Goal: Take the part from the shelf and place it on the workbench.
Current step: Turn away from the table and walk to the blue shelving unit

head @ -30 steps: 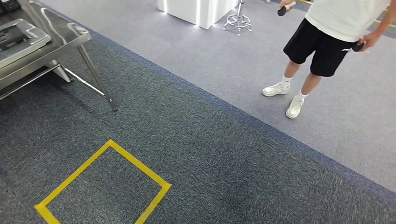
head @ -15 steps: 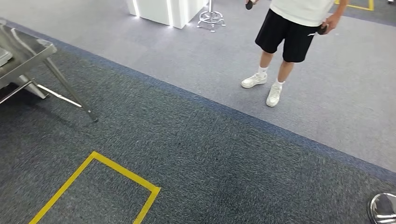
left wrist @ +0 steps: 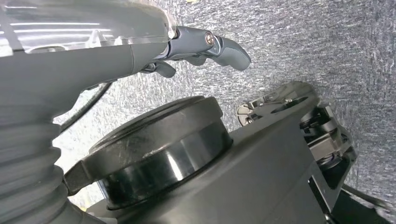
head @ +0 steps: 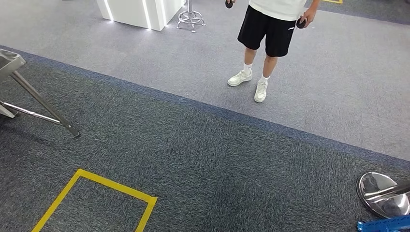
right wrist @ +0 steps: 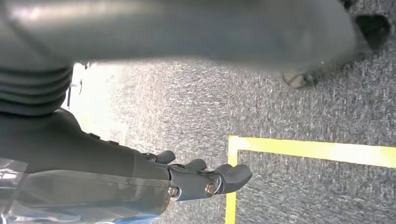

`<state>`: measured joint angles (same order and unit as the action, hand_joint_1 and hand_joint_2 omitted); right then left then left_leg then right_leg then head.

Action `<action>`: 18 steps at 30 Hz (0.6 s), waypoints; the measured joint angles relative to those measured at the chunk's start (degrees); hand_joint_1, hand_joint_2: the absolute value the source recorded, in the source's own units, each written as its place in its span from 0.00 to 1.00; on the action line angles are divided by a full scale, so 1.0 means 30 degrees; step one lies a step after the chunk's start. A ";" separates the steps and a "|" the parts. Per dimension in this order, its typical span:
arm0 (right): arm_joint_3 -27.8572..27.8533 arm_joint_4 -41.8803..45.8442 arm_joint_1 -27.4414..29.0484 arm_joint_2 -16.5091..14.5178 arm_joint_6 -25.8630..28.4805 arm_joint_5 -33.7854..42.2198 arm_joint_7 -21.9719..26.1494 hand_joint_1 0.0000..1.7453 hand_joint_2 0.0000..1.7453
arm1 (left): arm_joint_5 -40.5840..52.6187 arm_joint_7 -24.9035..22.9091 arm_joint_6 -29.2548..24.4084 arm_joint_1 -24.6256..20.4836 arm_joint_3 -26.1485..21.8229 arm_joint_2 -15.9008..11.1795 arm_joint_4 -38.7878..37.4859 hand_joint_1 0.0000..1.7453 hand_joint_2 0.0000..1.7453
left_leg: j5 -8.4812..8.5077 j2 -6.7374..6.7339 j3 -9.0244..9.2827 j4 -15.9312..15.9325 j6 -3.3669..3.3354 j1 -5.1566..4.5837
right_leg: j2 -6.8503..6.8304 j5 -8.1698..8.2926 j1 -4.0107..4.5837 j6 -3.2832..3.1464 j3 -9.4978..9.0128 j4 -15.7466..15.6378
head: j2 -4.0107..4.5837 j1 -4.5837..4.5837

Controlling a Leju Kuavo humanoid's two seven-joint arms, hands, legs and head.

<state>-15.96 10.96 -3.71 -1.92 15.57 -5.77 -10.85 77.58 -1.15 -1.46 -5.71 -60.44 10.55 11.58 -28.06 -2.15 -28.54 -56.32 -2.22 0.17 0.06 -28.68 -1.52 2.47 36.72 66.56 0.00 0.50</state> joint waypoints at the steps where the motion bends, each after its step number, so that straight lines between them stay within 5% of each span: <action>1: -0.0007 -0.0002 -0.0013 -0.0005 0.0000 -0.0013 -0.0075 0.00 1.00 | 0.0011 -0.0027 -0.0024 -0.0011 0.0000 -0.0004 0.0000 0.00 0.75 | -0.0081 -0.0046 -0.0040 -0.0094 0.0091 -0.0040 | -0.0093 0.0428 -0.0001 -0.0003 -0.0718 -0.1297 | 0.0000 0.0004; 4: -0.0042 -0.0002 -0.0067 -0.0060 0.0029 -0.0080 -0.0241 0.00 1.00 | 0.0049 -0.0180 -0.0160 -0.0018 0.0000 -0.0040 0.0000 0.00 0.00 | -0.0291 -0.0077 -0.0165 -0.0304 0.0131 -0.0195 | -0.0157 0.0665 0.0031 -0.0199 -0.1523 -0.2898 | -0.0002 -0.0097; 8: -0.0058 -0.0002 -0.0032 -0.0095 0.0004 -0.0239 -0.0048 0.00 0.00 | 0.0077 -0.0419 -0.0444 0.0124 0.0031 -0.0080 0.0000 0.00 0.00 | -0.0204 -0.0064 -0.0135 -0.0208 0.0319 -0.0106 | -0.0124 0.0669 0.0156 -0.0433 -0.1480 -0.2877 | 0.0000 -0.0144; 13: -0.0066 -0.0002 -0.0029 -0.0102 -0.0395 -0.0468 0.0182 0.00 0.00 | 0.0141 -0.0546 -0.0561 0.0200 0.0170 -0.0093 0.0000 0.00 0.00 | -0.0169 -0.0058 -0.0133 -0.0171 0.0461 -0.0005 | -0.0125 0.0639 0.0264 -0.0579 -0.1463 -0.2841 | 0.0000 -0.0144; 18: -0.0066 -0.0009 -0.0024 -0.0200 -0.0639 -0.0430 0.0038 0.00 0.00 | 0.0230 -0.0561 -0.0557 0.0209 0.0237 -0.0147 0.0000 0.00 0.00 | -0.0232 -0.0053 -0.0198 -0.0349 0.0353 -0.0043 | -0.0148 0.0718 0.0188 -0.0519 -0.1458 -0.2857 | 0.0000 -0.0153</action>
<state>-16.15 10.93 -3.78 -2.52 13.65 -7.05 -10.74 78.27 -2.83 -3.13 -5.08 -59.72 10.11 11.58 -28.75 -2.31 -29.14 -57.37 -1.16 0.04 -0.38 -26.53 -0.95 0.92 32.34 57.99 0.00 0.04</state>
